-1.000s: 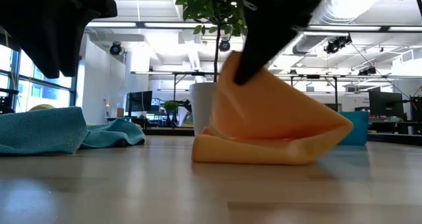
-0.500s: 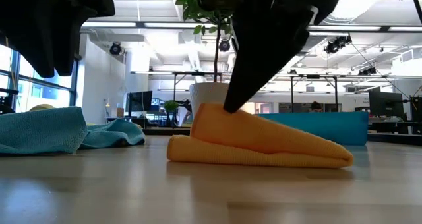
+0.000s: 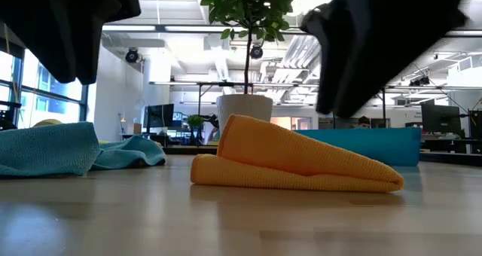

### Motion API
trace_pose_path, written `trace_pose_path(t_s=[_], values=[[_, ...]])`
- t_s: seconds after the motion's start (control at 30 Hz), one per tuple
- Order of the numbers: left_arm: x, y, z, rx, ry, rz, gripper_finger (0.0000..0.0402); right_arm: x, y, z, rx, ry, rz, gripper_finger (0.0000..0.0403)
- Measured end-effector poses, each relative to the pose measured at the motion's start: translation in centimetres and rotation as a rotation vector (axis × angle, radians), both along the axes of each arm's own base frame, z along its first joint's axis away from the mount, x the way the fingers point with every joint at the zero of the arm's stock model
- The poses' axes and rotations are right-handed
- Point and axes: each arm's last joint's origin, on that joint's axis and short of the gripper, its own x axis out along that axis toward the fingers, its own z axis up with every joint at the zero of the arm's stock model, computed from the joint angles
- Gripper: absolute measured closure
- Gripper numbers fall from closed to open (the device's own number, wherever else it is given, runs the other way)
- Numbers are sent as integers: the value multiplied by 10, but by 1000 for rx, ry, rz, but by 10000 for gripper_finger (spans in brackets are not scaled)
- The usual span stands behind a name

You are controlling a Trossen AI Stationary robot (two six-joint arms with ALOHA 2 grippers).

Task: Fold microfiber towels
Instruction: Put the orange towel into the blue bin

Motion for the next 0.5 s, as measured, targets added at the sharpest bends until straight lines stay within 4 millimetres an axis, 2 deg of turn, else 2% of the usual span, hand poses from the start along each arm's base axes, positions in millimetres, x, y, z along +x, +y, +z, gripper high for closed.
trace_pose_path(t_s=[0.17,0.33,0.5], values=[[4,-6,1,-12,-67,-27,303,-3,8,-20,36,-101,24,269],[4,-11,1,-5,-98,-29,303,-3,2,-38,32,-167,23,269],[-1,-18,1,-5,-105,-35,303,-2,2,-38,54,-191,-33,269]])
